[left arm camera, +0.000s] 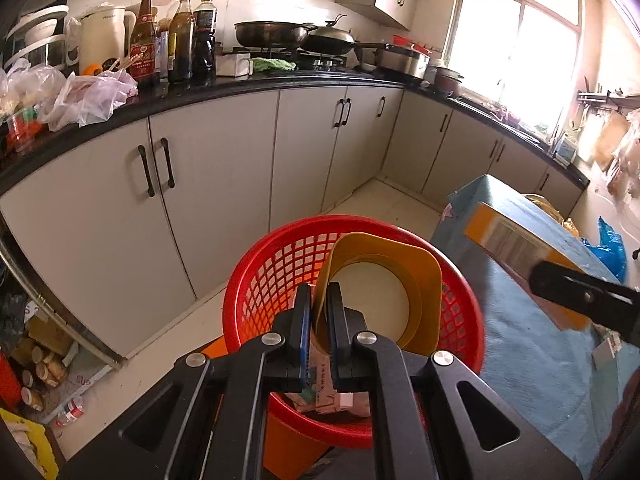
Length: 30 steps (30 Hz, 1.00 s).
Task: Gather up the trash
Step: 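Carry the yellow container and orange box over the red basket, then open both tools to drop the items into the red basket, then move both tools back over the table toward the last items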
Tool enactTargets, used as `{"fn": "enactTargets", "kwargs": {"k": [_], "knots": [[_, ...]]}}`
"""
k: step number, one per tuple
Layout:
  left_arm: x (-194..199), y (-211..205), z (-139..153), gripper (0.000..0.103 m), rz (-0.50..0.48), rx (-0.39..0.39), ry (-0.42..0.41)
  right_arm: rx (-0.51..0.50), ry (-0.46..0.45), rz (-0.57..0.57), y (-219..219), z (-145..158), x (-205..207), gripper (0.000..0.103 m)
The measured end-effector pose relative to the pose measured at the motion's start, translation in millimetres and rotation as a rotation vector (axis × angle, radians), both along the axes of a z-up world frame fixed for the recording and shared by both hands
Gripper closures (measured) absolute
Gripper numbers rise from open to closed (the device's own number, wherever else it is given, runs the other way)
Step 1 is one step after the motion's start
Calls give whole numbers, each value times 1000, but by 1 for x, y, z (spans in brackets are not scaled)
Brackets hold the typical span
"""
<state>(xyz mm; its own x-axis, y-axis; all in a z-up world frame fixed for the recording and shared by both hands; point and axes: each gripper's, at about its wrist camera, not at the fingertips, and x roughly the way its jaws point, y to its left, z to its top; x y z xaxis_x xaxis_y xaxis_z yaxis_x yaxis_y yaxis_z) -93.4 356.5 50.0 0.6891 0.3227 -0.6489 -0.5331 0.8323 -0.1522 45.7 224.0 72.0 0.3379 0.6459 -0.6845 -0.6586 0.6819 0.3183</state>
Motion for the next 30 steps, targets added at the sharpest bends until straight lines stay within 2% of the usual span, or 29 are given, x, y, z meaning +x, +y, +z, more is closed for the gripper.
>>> {"fn": "enactTargets", "kwargs": {"k": [3, 4, 5, 6, 10, 13, 15, 17, 25, 30], "knots": [[3, 1, -3, 91, 5, -2, 9, 13, 24, 13, 13, -5, 7, 51], [3, 2, -4, 78, 9, -9, 13, 14, 25, 5, 12, -6, 8, 51], [2, 2, -4, 57, 14, -19, 8, 16, 21, -3, 8, -5, 8, 50], [0, 1, -3, 51, 17, -18, -2, 21, 20, -5, 4, -4, 8, 50], [-8, -14, 3, 50, 17, 34, -14, 31, 2, -31, -24, 5, 2, 50], [-11, -29, 7, 50, -19, 27, -28, -21, -71, -76, -51, 11, -10, 47], [-13, -45, 10, 49, -45, 39, -36, -58, -114, -112, -70, 11, -16, 41], [-11, -65, 13, 47, -91, 49, -40, -86, -148, -138, -90, 11, -22, 40], [0, -136, 17, 44, -226, 101, -23, -135, -204, -227, -165, 8, -41, 40], [10, -174, 17, 44, -293, 129, 0, -126, -223, -283, -209, 9, -47, 38]]}}
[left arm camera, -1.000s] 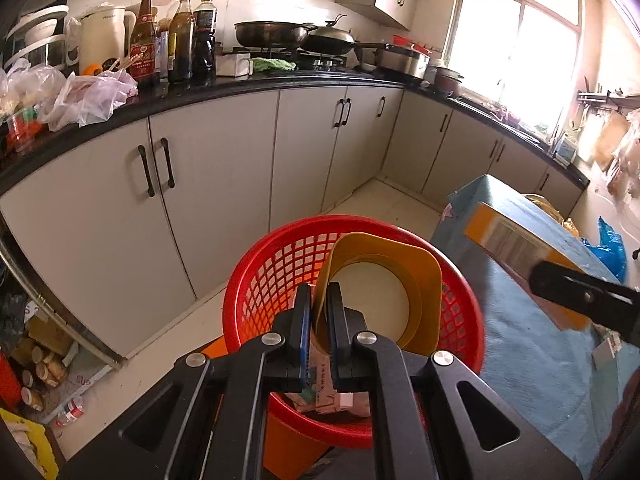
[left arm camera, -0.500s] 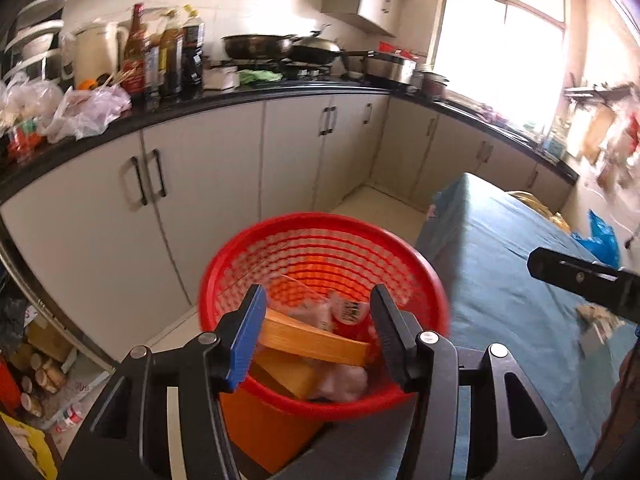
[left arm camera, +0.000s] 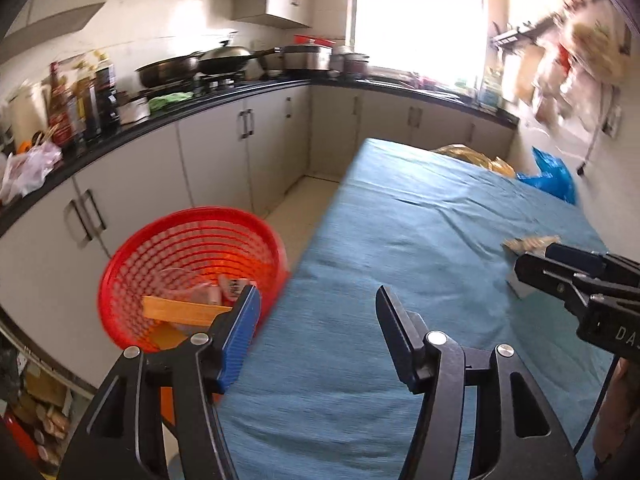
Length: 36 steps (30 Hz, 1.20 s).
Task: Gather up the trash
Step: 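Move both tools back over the table toward the last items, then grasp the white medicine box with the left tool while the right tool grasps the snack wrapper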
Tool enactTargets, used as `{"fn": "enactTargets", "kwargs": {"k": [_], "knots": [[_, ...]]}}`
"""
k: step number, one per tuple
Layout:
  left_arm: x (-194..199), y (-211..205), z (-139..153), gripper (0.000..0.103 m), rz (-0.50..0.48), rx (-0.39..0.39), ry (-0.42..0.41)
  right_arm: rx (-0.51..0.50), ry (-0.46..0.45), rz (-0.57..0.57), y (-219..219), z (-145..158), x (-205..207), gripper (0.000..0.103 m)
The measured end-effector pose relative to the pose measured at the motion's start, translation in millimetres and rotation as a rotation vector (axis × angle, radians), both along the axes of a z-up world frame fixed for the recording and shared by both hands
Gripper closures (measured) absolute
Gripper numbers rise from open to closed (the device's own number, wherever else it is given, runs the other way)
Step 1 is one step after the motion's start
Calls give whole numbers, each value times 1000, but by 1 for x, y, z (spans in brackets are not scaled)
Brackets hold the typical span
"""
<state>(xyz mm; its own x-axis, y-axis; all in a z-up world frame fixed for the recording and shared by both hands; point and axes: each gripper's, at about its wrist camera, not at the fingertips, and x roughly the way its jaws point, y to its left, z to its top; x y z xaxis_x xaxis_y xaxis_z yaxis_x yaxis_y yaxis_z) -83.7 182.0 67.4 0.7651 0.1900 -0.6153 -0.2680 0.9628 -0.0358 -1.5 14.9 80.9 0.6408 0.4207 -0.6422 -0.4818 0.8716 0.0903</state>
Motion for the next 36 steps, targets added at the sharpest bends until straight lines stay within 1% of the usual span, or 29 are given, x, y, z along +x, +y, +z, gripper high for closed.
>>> {"fn": "enactTargets", "kwargs": {"k": [4, 10, 13, 15, 16, 17, 19, 21, 23, 25, 27, 29, 32, 34, 36], "knots": [[4, -22, 4, 44, -42, 28, 8, 43, -15, -41, -36, 7, -1, 38], [9, -59, 14, 41, -121, 53, 13, 144, -38, -173, -106, 28, 9, 38], [11, -76, 19, 39, -164, 66, 13, 203, -53, -264, -146, 43, 16, 38], [15, -88, 23, 38, -205, 67, 16, 237, -57, -312, -166, 53, 20, 38], [18, -93, 24, 34, -232, 62, 16, 250, -53, -331, -173, 57, 22, 38], [22, -100, 26, 27, -269, 61, 19, 264, -36, -348, -181, 62, 28, 38], [33, -114, 27, 20, -347, 77, 29, 293, -17, -363, -192, 65, 36, 38], [46, -131, 26, 19, -418, 111, 52, 315, -11, -392, -203, 63, 46, 38], [60, -146, 24, 19, -482, 136, 59, 322, 1, -415, -211, 54, 54, 38], [78, -158, 17, 18, -513, 160, 100, 344, 25, -425, -217, 39, 61, 38], [97, -169, 8, 18, -567, 161, 143, 370, 78, -428, -223, 21, 70, 38], [115, -177, -4, 18, -600, 171, 195, 404, 129, -425, -229, 7, 78, 38], [137, -185, -17, 19, -629, 163, 242, 423, 160, -427, -233, -3, 83, 38], [145, -192, -22, 19, -659, 153, 260, 427, 172, -429, -234, -7, 85, 38], [151, -203, -29, 19, -670, 183, 259, 433, 182, -429, -234, -10, 87, 38]]}}
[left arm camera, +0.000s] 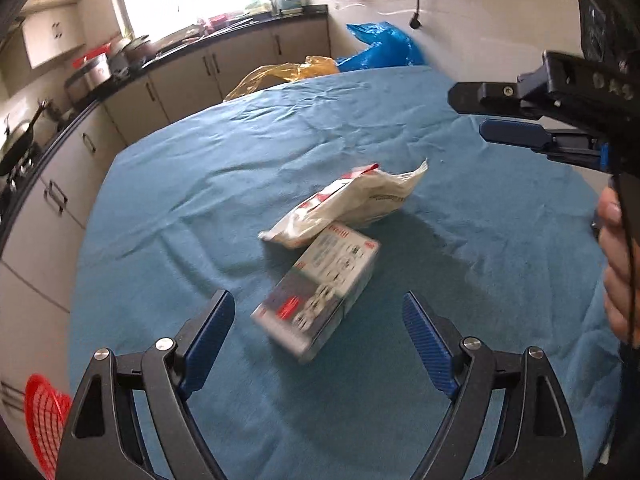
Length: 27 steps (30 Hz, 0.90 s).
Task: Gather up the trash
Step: 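Grasp the white medicine box with the left tool while the right tool grasps the snack wrapper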
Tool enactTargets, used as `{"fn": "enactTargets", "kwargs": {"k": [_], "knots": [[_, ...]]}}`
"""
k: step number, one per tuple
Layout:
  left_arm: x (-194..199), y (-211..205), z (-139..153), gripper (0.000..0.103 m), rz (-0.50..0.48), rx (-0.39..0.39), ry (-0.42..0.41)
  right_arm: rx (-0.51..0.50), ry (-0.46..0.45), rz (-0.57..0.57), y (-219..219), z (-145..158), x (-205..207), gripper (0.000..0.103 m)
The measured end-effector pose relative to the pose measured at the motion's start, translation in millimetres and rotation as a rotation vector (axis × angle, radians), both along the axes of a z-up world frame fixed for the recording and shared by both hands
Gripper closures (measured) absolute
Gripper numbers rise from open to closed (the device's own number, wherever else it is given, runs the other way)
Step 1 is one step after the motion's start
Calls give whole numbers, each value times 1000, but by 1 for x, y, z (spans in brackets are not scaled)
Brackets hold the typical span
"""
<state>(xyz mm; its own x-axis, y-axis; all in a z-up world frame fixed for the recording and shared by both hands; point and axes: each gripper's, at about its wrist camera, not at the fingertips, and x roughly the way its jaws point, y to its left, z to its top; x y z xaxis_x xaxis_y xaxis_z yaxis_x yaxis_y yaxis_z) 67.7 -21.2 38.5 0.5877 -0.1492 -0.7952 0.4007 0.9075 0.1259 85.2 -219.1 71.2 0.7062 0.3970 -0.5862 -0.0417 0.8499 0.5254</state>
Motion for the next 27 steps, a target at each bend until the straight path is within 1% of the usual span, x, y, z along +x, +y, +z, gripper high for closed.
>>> {"fn": "enactTargets", "kwargs": {"k": [1, 3, 4, 5, 6, 7, 9, 11, 13, 14, 16, 18, 19, 20, 22, 26, 27], "knots": [[3, -5, -3, 19, 0, 15, 0, 3, 2, 1, 1, -1, 0, 38], [7, -11, -11, 34, 14, 32, 12, 4, 5, 5, 1, -3, 1, 38], [8, -12, -14, 46, 25, 37, 12, 3, 5, 6, 1, -4, 1, 38], [7, -11, -14, 55, 40, 37, 0, 2, 5, 6, 1, -4, 3, 38], [7, -8, -14, 61, 47, 11, 4, 2, 7, 6, 2, -5, 4, 38], [6, -4, -14, 70, 54, -17, 17, 4, 10, 8, 3, -6, 5, 38], [2, 6, -14, 70, 102, -45, 19, 7, 13, 12, 4, -9, 6, 38], [-6, 17, -12, 70, 126, -72, -1, 1, 16, 20, 7, -13, 9, 38], [-14, 32, -9, 70, 163, -118, -13, 0, 21, 25, 11, -18, 13, 38], [-19, 43, -7, 70, 192, -136, -31, 1, 27, 26, 12, -22, 16, 40], [-22, 60, -4, 70, 245, -152, -74, -3, 41, 35, 18, -31, 25, 48], [-22, 76, -2, 70, 305, -165, -110, -9, 62, 56, 24, -40, 32, 64], [-22, 83, -2, 70, 333, -175, -125, -14, 74, 73, 28, -44, 34, 66], [-22, 90, -1, 70, 354, -183, -133, -16, 95, 98, 34, -49, 34, 67], [-19, 104, -3, 70, 392, -198, -140, 13, 111, 164, 44, -51, 29, 68], [-16, 125, -5, 70, 459, -238, -132, 66, 109, 418, 79, -41, 9, 68], [-16, 127, -4, 70, 471, -243, -136, 59, 90, 433, 83, -35, 5, 68]]}}
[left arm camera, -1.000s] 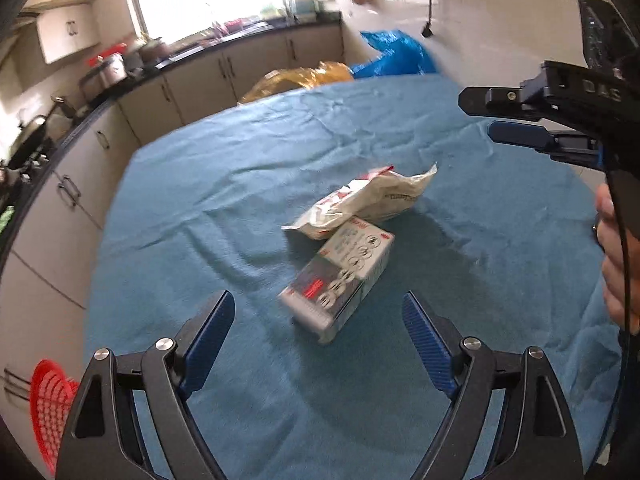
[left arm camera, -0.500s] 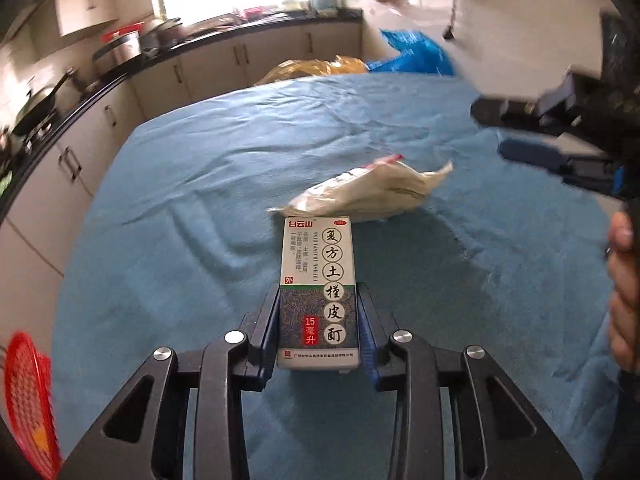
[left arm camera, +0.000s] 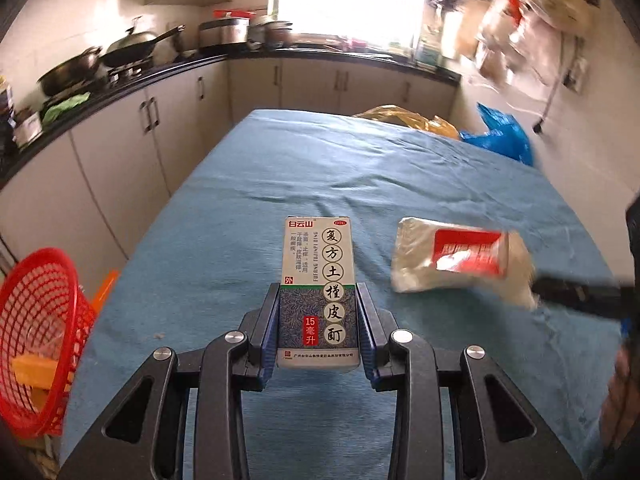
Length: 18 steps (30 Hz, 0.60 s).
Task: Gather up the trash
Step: 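Grasp the white medicine box with the left tool while the right tool grasps the snack wrapper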
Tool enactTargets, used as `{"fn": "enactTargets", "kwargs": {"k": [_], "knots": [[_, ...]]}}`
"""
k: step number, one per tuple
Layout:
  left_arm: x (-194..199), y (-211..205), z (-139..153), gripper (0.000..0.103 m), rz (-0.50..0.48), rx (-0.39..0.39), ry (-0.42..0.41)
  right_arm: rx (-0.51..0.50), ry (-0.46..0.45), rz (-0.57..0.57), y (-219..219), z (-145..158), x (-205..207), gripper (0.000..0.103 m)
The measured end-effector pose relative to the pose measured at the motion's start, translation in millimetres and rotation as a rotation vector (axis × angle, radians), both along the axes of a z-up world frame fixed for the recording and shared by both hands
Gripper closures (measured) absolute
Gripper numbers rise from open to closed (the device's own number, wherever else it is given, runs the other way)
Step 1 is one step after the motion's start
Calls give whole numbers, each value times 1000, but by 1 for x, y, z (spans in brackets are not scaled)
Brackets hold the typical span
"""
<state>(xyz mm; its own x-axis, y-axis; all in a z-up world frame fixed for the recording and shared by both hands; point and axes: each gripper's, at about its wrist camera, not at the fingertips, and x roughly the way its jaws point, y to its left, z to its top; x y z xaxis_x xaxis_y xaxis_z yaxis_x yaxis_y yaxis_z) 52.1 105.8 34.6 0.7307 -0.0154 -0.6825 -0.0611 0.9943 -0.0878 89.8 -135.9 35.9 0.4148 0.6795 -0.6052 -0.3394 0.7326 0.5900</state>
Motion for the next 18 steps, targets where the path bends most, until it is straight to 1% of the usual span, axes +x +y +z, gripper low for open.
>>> {"fn": "enactTargets", "kwargs": {"k": [2, 4, 5, 6, 8, 10, 11, 12, 14, 16, 18], "knots": [[0, 5, 3, 70, 13, -2, -9, -47, -48, -24, 2, 13, -5, 67], [0, 5, 4, 70, 21, -3, -11, -105, -94, -69, 2, 25, -5, 60], [0, 6, 4, 70, 23, -4, -14, -137, -104, -103, 1, 29, -2, 51], [0, 6, 5, 70, 24, -7, -16, -153, -103, -121, 0, 31, 1, 46], [-3, 6, 5, 70, 23, -11, -18, -166, -108, -134, 1, 36, 10, 46], [-4, 6, 5, 70, 23, -8, -18, -199, -124, -139, 6, 37, 21, 41], [-4, 6, 5, 70, 24, -8, -19, -210, -118, -134, 10, 35, 28, 36], [-5, 6, 5, 70, 25, -8, -18, -209, -110, -124, 16, 33, 35, 33], [-5, 8, 5, 70, 30, -14, -16, -204, -76, -92, 27, 24, 46, 33], [-5, 9, 4, 70, 30, -15, -14, -210, -25, -45, 39, 10, 55, 32], [-6, 11, 4, 70, 32, -15, -12, -234, -11, -8, 47, 0, 54, 32]]}}
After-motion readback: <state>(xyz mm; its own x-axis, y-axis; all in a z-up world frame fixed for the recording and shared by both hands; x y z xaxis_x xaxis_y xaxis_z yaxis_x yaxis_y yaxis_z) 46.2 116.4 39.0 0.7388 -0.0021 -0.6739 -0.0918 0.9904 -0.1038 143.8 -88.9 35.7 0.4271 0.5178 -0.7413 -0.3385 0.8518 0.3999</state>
